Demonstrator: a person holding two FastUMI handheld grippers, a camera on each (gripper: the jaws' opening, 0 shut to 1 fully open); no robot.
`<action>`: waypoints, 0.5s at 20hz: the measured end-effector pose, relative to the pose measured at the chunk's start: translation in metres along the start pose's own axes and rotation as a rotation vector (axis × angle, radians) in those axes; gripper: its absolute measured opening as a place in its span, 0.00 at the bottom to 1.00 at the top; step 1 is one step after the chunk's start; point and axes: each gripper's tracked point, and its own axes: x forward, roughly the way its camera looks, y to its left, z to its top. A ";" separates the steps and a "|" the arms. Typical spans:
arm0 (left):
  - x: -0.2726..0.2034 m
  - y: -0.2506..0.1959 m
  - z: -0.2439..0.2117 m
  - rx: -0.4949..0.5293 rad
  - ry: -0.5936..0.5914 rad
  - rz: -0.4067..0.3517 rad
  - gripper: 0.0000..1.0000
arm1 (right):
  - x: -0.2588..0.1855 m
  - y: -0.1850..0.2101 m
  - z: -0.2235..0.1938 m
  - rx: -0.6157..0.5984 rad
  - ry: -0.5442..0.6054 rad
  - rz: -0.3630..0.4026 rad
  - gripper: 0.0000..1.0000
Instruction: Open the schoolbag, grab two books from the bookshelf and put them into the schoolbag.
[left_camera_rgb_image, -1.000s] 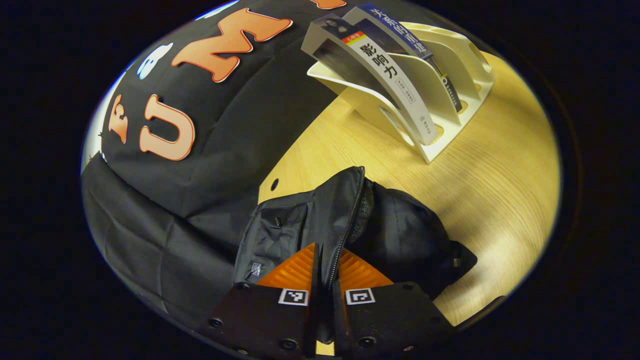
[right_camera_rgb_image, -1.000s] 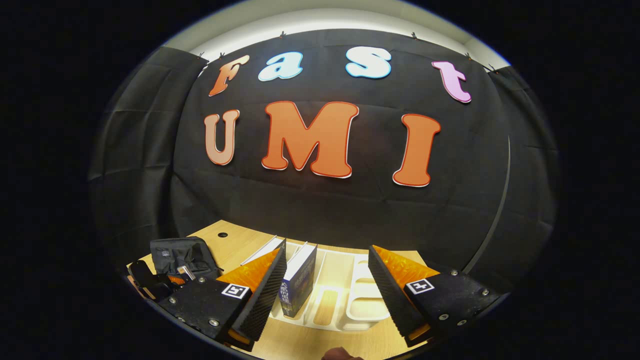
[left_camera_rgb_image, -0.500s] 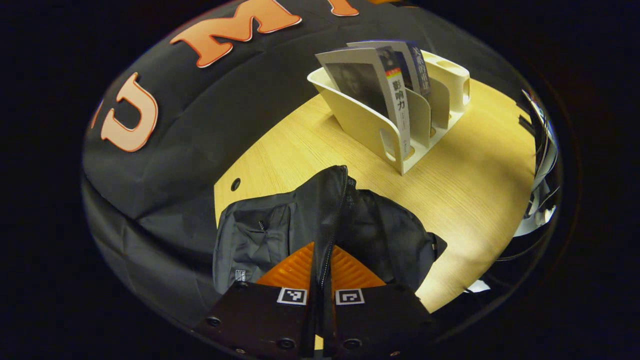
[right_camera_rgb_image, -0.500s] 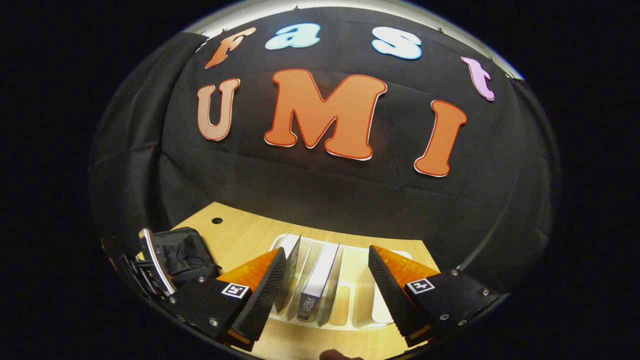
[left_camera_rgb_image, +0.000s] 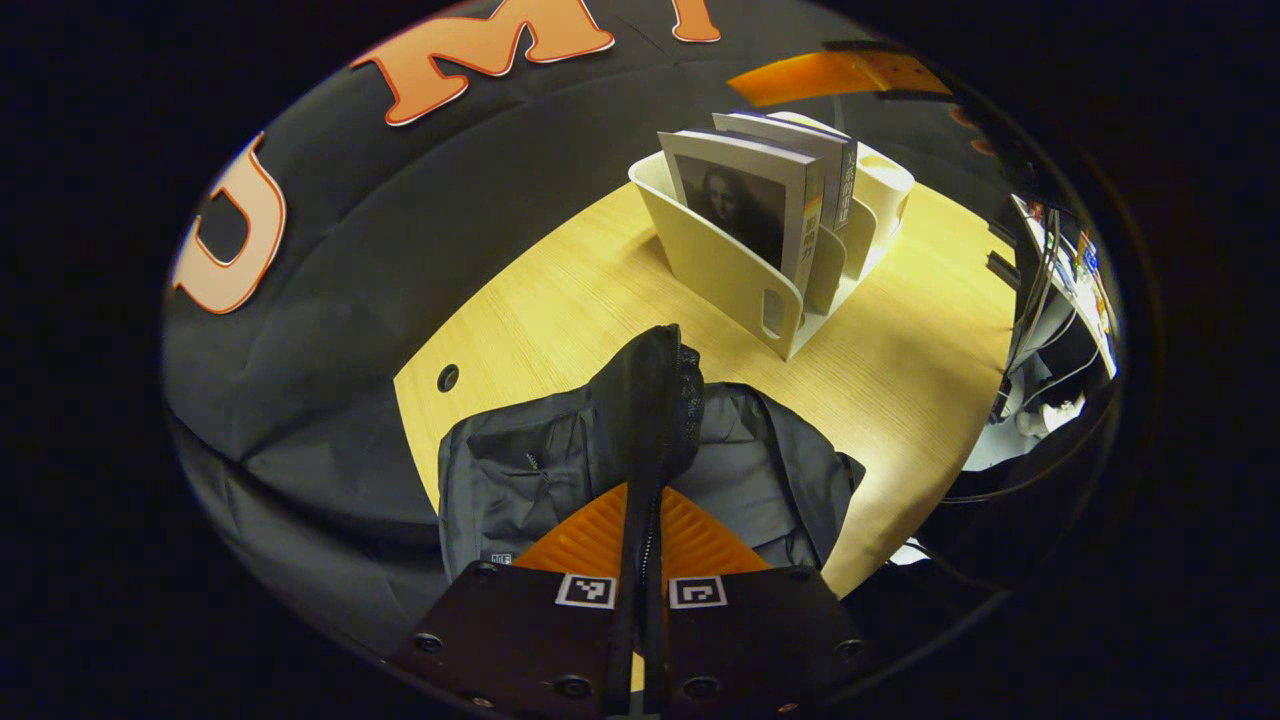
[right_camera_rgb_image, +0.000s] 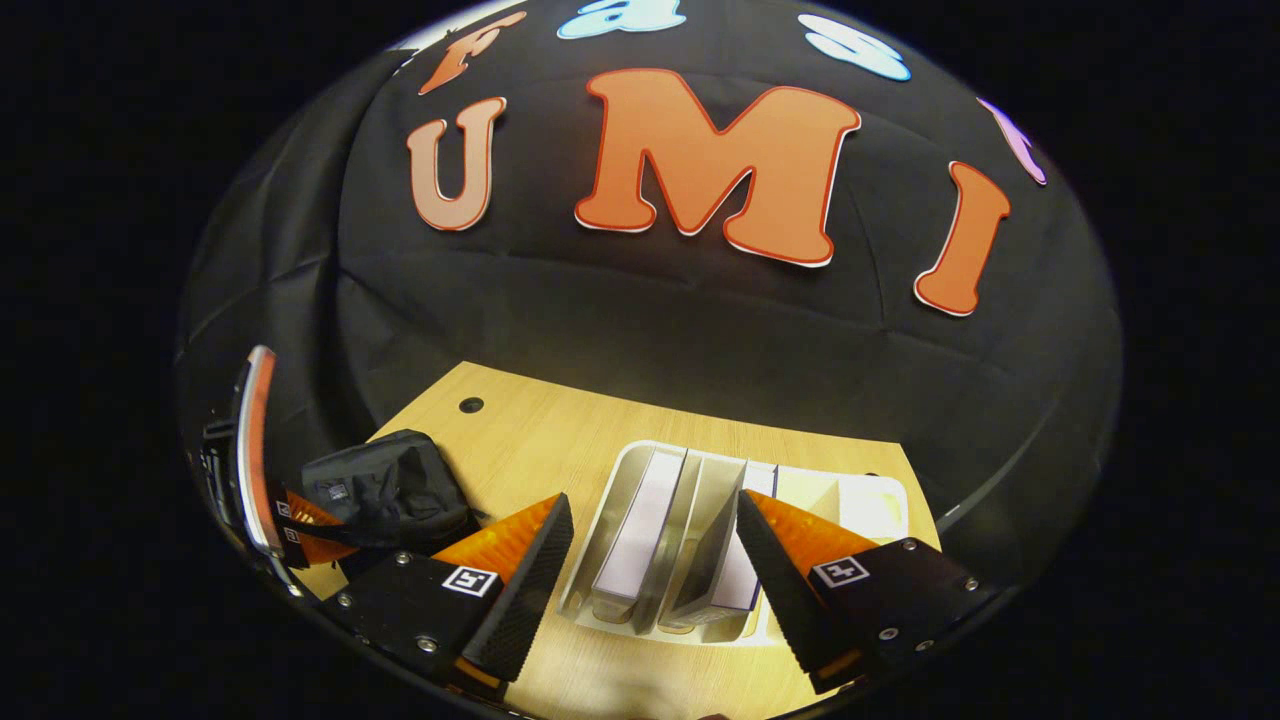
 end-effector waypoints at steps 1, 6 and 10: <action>-0.003 0.003 0.001 0.007 0.004 -0.018 0.06 | 0.005 -0.001 -0.001 -0.009 0.023 -0.013 0.98; -0.012 0.021 0.004 0.000 0.037 -0.093 0.04 | 0.024 0.000 -0.013 0.015 0.168 -0.015 0.99; -0.017 0.024 0.010 0.021 0.044 -0.164 0.04 | 0.044 0.003 -0.030 0.043 0.299 -0.002 0.97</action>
